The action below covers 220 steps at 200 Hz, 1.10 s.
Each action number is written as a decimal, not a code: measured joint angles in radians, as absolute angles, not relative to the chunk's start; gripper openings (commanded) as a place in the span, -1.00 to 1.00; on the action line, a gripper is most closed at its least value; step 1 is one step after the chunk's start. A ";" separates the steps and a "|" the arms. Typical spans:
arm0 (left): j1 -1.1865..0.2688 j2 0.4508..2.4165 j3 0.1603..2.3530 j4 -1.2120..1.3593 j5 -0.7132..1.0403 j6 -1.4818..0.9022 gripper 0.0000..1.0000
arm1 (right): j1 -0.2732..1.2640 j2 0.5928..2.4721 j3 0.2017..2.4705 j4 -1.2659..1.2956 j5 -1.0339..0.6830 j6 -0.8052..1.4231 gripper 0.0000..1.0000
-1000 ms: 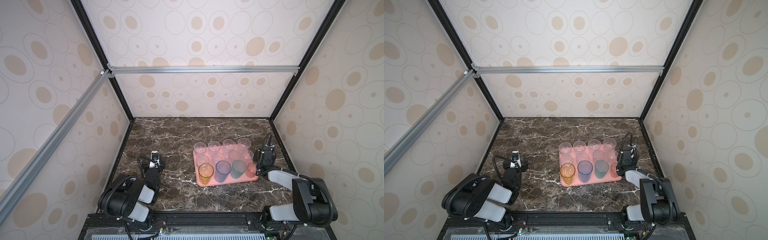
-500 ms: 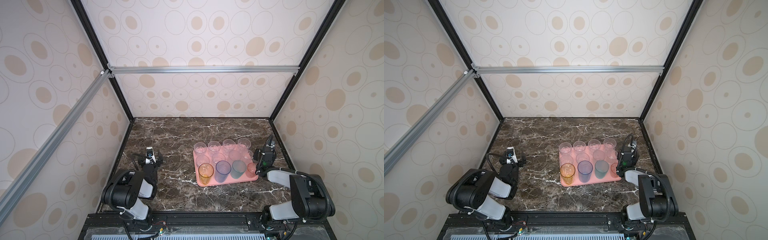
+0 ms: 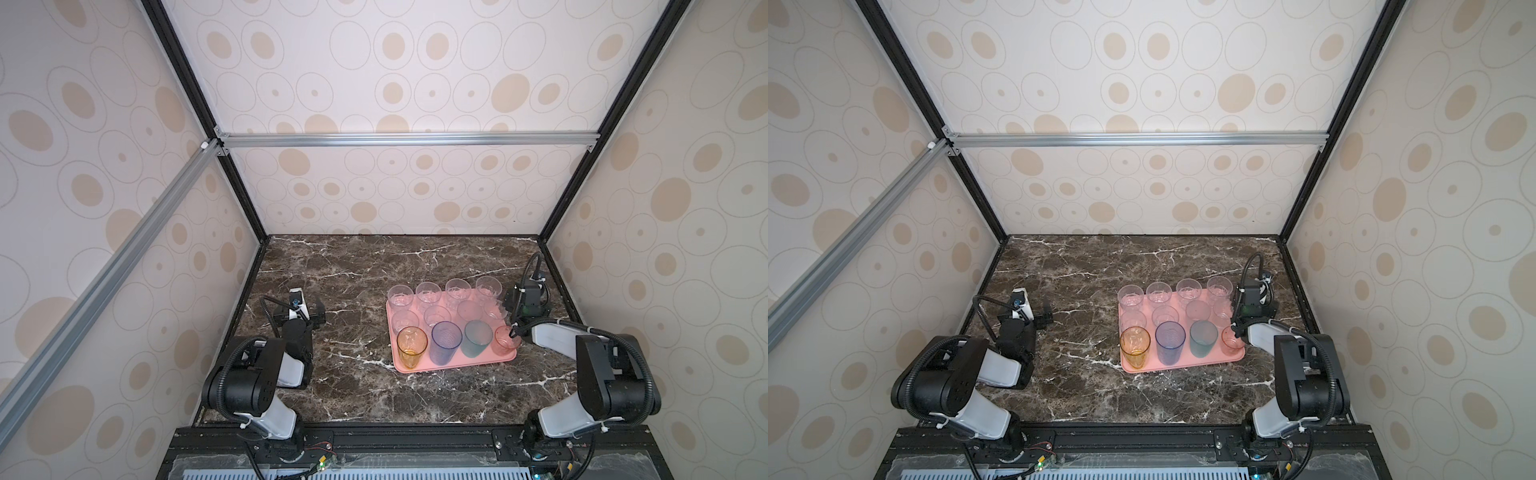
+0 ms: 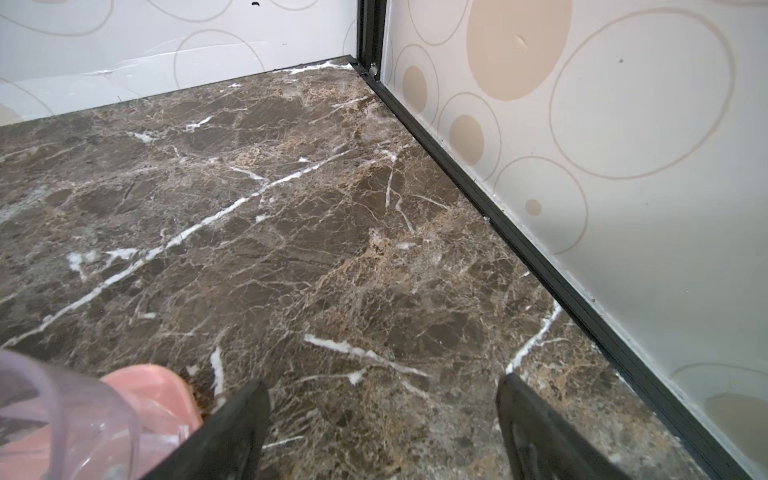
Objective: Place the glasses into the tray
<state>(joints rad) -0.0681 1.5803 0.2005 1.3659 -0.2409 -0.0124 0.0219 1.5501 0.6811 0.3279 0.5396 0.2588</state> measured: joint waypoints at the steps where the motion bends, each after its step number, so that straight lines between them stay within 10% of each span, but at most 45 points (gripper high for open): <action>1: -0.068 1.580 0.200 1.366 -0.241 -0.013 0.98 | 0.022 1.551 0.682 0.326 0.540 0.260 0.77; 220: -0.067 1.580 0.201 1.359 -0.241 -0.020 0.98 | -0.112 1.692 0.883 -0.003 0.441 0.382 0.61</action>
